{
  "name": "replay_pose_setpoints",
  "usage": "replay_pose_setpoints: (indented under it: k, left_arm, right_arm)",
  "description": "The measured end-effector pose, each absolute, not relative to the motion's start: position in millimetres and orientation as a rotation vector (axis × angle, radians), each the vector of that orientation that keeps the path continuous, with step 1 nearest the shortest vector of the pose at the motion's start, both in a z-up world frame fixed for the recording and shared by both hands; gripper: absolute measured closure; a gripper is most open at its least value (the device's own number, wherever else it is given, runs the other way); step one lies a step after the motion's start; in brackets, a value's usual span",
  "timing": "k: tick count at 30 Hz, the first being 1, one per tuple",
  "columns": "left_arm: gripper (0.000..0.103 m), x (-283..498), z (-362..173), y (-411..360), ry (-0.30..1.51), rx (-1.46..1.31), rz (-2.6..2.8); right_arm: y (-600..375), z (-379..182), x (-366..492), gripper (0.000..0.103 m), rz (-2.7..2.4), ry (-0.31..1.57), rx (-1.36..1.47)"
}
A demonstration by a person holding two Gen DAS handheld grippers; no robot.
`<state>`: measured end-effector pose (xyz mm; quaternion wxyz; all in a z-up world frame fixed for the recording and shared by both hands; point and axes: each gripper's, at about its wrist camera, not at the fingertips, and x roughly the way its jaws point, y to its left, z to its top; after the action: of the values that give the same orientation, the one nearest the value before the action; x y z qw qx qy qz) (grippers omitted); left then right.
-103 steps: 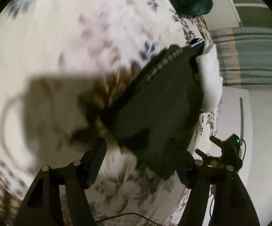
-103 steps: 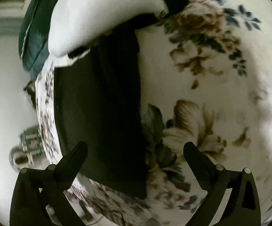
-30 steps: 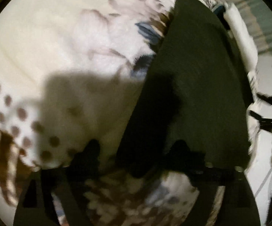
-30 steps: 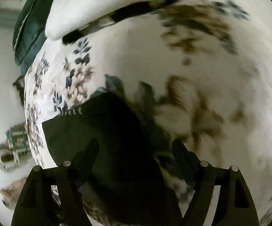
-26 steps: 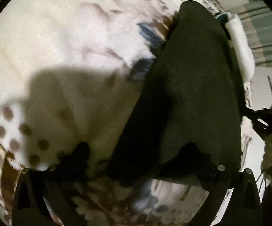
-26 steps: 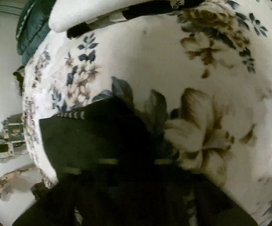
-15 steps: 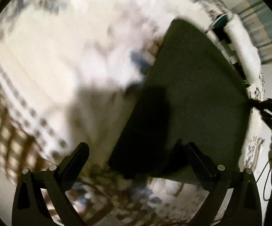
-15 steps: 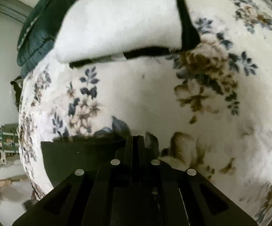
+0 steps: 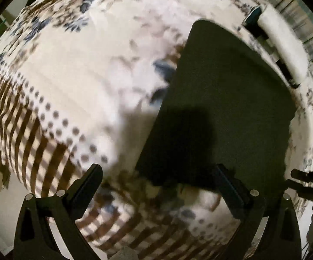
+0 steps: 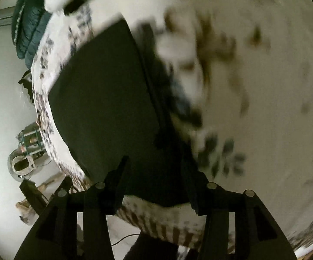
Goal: Fold small clothes
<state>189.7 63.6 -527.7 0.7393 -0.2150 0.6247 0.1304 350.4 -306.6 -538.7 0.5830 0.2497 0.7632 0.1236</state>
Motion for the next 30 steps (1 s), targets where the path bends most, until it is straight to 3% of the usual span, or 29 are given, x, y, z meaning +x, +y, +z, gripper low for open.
replay_pose_setpoints:
  k: [1, 2, 3, 12, 16, 19, 22, 24, 26, 30]
  left_arm:
    - [0.000, 188, -530, 62, 1.381, -0.468, 0.294]
    - [0.000, 187, -531, 60, 1.386, -0.464, 0.299]
    - [0.000, 186, -531, 59, 1.389, -0.458, 0.304]
    - [0.000, 187, -513, 60, 1.360, -0.450, 0.302]
    - [0.000, 196, -508, 64, 1.339, -0.448, 0.292]
    - [0.000, 210, -503, 70, 1.313, -0.439, 0.283]
    - [0.000, 232, -502, 79, 1.280, -0.438, 0.248]
    - [0.000, 253, -508, 85, 1.264, -0.419, 0.199]
    - [0.000, 271, -522, 90, 1.274, -0.412, 0.152]
    - [0.000, 302, -546, 89, 1.316, -0.388, 0.083]
  right_arm:
    - [-306, -543, 343, 0.053, 0.282, 1.779, 0.595]
    - [-304, -547, 336, 0.066, 0.278, 1.771, 0.611]
    - [-302, -549, 330, 0.093, 0.272, 1.750, 0.618]
    - [-318, -503, 294, 0.095, 0.200, 1.649, 0.569]
    - [-335, -523, 282, 0.095, 0.132, 1.716, 0.587]
    - [-336, -551, 290, 0.085, 0.151, 1.794, 0.589]
    - [-344, -547, 303, 0.060, 0.181, 1.744, 0.605]
    - [-349, -541, 314, 0.035, 0.231, 1.684, 0.622]
    - [-349, -545, 331, 0.028, 0.323, 1.623, 0.635]
    - [-347, -582, 362, 0.028, 0.386, 1.630, 0.674]
